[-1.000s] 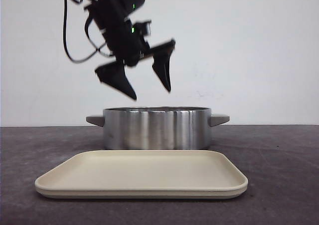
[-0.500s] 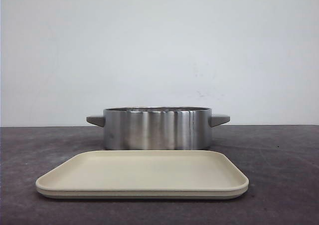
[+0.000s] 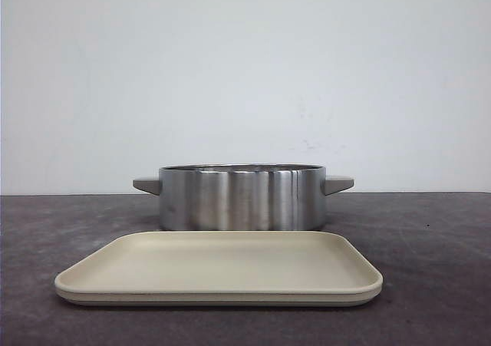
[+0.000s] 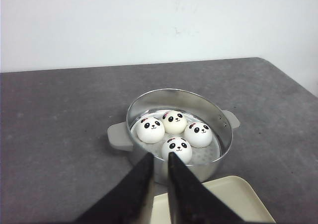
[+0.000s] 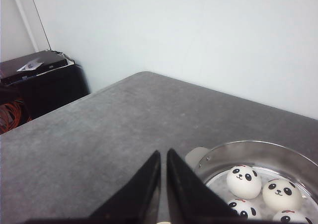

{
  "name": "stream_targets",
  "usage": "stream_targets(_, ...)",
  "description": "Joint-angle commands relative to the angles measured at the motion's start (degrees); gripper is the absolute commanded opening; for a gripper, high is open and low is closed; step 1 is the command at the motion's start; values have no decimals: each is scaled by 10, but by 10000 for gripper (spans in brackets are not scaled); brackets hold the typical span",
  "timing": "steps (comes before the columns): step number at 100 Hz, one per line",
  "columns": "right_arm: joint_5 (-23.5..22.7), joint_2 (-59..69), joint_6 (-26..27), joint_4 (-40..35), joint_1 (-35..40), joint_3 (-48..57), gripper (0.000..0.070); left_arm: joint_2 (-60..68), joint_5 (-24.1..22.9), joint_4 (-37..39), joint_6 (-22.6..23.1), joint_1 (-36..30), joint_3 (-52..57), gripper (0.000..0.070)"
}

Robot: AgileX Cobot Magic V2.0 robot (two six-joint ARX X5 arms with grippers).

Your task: Steam buns

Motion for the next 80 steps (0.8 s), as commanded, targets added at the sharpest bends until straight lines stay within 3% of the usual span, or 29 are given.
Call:
stream_targets(1, 0, 2, 4, 12, 7, 10, 13, 0, -2, 5, 7, -3, 7, 0)
stream_targets(80, 3, -12, 4, 32, 9, 10, 13, -10, -2, -4, 7, -3, 7, 0)
